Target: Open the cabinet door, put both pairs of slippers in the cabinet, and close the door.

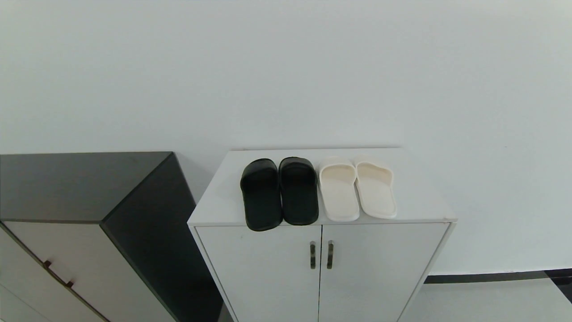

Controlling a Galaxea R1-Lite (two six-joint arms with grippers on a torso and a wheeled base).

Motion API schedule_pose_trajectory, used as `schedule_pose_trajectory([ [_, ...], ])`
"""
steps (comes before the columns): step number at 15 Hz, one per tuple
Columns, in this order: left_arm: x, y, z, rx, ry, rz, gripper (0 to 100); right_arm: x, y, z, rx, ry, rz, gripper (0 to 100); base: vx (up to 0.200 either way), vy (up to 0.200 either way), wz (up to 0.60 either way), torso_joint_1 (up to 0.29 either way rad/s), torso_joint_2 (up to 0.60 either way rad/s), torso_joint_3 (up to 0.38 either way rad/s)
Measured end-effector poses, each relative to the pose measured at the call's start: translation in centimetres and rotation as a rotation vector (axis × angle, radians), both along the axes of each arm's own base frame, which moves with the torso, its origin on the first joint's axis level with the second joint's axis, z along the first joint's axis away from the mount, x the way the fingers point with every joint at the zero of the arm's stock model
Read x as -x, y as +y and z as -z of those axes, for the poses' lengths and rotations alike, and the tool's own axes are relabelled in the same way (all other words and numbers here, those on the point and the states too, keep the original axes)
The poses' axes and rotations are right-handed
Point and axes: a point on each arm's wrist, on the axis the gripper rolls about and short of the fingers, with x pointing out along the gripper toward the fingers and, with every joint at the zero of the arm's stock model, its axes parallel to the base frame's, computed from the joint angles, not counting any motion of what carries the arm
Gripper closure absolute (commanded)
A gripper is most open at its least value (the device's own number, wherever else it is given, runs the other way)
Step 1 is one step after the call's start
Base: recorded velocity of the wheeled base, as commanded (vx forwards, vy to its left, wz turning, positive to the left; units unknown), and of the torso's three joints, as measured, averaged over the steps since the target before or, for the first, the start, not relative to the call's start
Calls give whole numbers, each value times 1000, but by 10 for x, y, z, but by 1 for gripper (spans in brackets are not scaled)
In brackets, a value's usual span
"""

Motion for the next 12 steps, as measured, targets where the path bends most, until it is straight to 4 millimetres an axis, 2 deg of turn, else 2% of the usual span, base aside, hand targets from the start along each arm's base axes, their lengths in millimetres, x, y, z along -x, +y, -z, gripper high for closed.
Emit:
schedule_pose_trajectory([
  [3,0,0,0,-13,-1,0,100,4,2,-50,-80,38,-91,0,0,0,0,0,0,0],
  [5,0,0,0,-18,-1,1,100,-14,3,-72,-92,117,-159,0,0,0,0,0,0,0],
  [9,0,0,0,-14,0,1,100,-63,7,-96,-94,224,-272,0,0,0,0,0,0,0],
  [12,0,0,0,-14,-1,1,100,-87,17,-103,-117,309,-320,0,0,0,0,0,0,0],
])
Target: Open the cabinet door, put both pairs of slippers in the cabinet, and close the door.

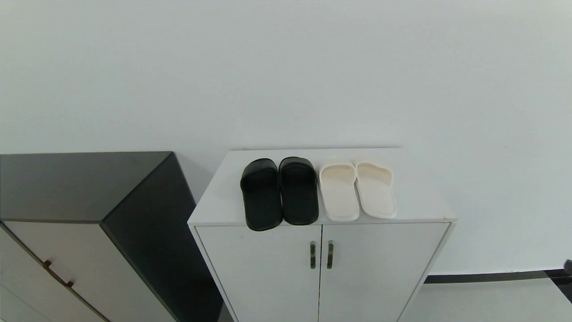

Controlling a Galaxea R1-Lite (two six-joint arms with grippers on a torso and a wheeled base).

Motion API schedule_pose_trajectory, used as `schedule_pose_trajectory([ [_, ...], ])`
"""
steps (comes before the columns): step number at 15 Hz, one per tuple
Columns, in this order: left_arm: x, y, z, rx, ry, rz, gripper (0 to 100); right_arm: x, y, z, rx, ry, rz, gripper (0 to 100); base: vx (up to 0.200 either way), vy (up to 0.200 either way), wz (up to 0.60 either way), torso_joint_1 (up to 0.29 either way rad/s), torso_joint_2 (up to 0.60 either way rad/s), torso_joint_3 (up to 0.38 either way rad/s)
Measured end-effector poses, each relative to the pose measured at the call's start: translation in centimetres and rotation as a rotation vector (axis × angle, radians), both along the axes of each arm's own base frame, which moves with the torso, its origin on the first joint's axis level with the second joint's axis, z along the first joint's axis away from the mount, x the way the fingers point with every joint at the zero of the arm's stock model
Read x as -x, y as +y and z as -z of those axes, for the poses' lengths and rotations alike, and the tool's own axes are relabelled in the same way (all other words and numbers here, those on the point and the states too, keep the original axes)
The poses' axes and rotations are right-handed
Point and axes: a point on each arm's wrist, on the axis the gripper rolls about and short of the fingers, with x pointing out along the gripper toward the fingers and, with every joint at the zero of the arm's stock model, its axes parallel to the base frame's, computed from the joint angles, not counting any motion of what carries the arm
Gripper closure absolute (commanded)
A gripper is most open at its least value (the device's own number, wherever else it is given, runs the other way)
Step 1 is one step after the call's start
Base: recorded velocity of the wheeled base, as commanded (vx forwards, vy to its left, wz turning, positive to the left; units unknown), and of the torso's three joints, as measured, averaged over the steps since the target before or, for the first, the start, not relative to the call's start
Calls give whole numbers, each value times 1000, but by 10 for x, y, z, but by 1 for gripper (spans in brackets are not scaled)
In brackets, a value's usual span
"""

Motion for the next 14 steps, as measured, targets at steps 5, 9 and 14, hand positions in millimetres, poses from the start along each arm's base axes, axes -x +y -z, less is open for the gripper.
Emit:
schedule_pose_trajectory([
  [5,0,0,0,1,0,0,100,-39,56,-21,-74,99,-70,0,0,0,0,0,0,0],
  [9,0,0,0,1,0,1,100,-74,100,-38,-69,126,-95,0,0,0,0,0,0,0],
  [14,0,0,0,1,0,0,100,-116,142,-36,-14,116,-7,0,0,0,0,0,0,0],
])
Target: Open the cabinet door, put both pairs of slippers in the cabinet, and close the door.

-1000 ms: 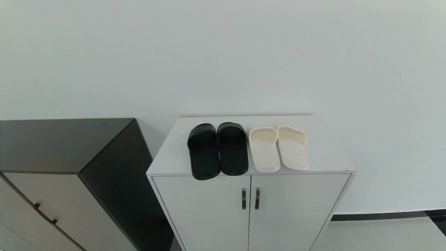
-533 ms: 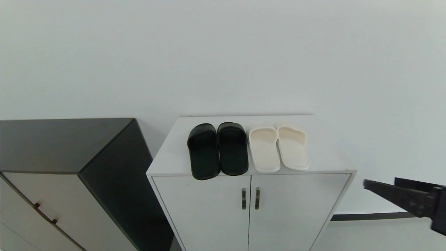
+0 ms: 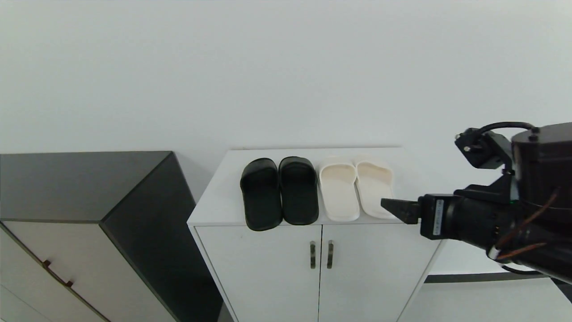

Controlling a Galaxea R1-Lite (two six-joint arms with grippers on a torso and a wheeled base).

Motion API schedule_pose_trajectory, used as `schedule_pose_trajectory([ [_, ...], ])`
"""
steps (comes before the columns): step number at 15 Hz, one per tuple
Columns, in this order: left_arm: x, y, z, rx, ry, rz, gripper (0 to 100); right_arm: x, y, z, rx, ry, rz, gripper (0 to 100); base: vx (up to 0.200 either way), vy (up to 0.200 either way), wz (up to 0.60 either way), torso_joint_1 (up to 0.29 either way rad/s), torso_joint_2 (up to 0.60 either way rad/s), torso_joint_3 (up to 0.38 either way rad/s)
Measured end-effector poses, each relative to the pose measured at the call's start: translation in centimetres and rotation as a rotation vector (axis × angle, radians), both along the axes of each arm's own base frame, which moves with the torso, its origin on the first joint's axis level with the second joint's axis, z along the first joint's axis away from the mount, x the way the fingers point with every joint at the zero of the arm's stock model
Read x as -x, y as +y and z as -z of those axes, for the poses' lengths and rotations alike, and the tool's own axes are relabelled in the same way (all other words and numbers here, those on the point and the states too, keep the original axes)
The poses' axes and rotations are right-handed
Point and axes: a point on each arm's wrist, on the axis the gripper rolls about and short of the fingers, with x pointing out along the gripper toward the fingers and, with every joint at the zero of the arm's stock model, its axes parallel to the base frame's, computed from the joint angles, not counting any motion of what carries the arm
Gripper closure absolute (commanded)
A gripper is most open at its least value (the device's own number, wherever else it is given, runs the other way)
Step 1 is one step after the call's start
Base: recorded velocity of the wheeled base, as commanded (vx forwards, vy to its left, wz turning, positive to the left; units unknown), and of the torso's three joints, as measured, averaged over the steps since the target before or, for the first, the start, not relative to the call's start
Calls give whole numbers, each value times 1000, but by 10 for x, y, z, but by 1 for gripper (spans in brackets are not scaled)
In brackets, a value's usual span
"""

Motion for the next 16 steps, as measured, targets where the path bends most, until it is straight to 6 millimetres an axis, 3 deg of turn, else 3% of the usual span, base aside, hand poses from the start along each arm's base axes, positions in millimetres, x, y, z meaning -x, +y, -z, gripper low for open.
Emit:
schedule_pose_trajectory([
  [8,0,0,0,0,0,0,100,-73,70,31,129,-68,110,0,0,0,0,0,0,0],
  [16,0,0,0,5,0,0,100,-128,100,60,198,-120,187,0,0,0,0,0,0,0],
])
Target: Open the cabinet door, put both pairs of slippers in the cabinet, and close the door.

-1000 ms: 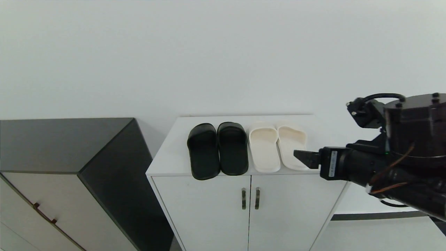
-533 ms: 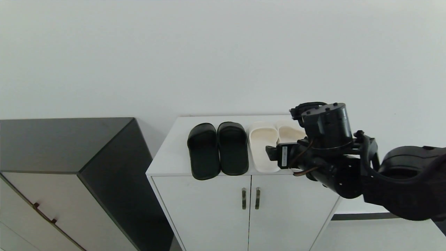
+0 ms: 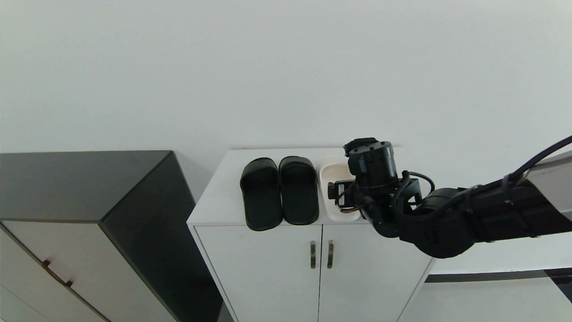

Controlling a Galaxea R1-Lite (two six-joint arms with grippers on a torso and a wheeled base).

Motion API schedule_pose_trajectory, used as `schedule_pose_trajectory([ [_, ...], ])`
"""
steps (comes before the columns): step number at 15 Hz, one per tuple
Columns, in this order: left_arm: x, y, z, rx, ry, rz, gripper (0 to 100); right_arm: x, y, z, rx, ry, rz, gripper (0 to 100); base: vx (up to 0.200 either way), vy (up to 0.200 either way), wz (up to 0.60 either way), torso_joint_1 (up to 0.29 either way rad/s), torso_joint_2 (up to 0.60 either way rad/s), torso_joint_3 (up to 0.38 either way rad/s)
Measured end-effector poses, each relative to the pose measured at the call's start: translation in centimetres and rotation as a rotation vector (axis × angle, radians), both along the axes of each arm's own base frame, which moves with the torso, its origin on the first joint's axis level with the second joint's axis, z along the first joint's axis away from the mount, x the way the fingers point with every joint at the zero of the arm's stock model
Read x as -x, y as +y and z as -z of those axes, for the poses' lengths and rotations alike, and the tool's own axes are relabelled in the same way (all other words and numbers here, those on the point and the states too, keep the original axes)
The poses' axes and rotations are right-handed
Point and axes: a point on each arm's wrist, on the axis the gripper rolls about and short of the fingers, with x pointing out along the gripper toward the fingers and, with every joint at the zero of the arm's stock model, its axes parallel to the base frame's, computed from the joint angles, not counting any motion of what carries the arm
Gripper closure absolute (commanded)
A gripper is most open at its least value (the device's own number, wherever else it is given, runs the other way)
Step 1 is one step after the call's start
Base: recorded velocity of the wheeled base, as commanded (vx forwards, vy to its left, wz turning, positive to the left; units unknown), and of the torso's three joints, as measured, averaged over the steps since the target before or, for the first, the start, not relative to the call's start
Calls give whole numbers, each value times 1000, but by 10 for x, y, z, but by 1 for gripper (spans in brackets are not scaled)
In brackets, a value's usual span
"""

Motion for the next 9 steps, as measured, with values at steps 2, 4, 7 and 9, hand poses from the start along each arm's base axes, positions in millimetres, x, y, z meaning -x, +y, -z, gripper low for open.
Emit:
schedule_pose_trajectory([
  [2,0,0,0,0,0,0,100,-11,3,4,-9,-29,21,0,0,0,0,0,0,0],
  [4,0,0,0,0,0,0,100,-22,2,11,-4,-46,35,0,0,0,0,0,0,0],
  [7,0,0,0,0,0,0,100,-39,-1,16,-16,-62,54,0,0,0,0,0,0,0],
  [9,0,0,0,0,0,0,100,-48,0,17,-27,-70,54,0,0,0,0,0,0,0],
])
